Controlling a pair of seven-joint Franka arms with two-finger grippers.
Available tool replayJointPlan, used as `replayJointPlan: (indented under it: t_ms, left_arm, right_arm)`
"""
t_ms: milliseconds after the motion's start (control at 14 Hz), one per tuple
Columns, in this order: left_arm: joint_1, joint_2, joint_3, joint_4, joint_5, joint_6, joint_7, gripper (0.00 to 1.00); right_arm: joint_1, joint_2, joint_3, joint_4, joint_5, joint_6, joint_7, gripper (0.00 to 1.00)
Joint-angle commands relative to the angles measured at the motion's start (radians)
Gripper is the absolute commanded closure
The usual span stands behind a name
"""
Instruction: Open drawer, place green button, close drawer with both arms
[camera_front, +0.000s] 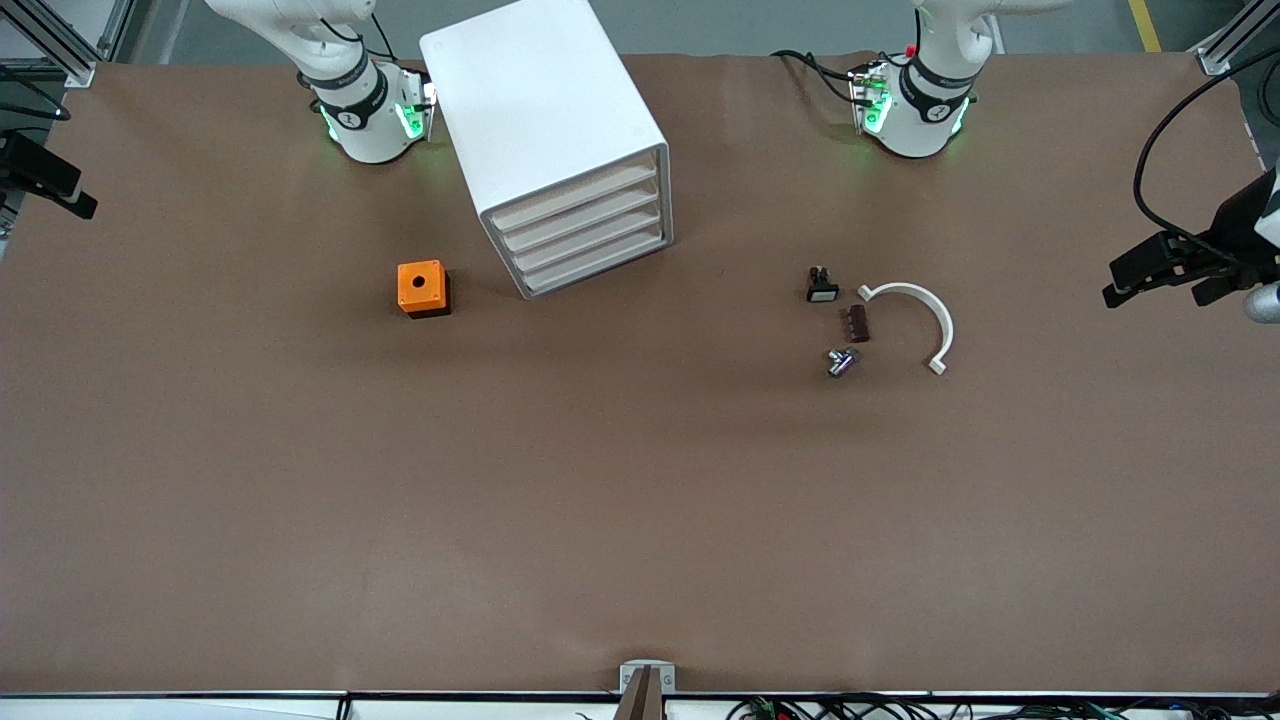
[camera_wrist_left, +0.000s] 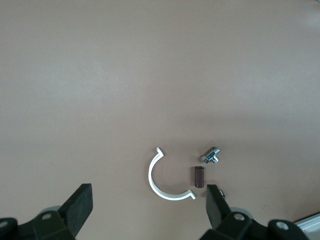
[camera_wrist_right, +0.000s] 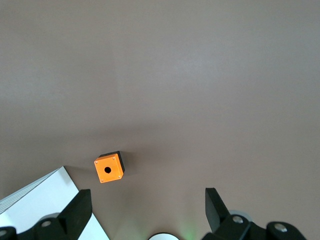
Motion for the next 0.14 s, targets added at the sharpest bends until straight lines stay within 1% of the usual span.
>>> replayJointPlan:
  t_ms: [0, 71]
  left_arm:
    - [0.0, 0.007, -0.006, 0.02, 0.026, -0.019, 0.015, 0.0]
    - [0.0, 0.007, -0.006, 0.02, 0.026, -0.018, 0.015, 0.0]
  right_arm:
    - [0.007, -0.023, -0.002, -0.018, -0.012, 0.006, -0.003, 0.0]
    - [0.007, -0.023, -0.002, -0.018, -0.012, 0.005, -0.003, 0.0]
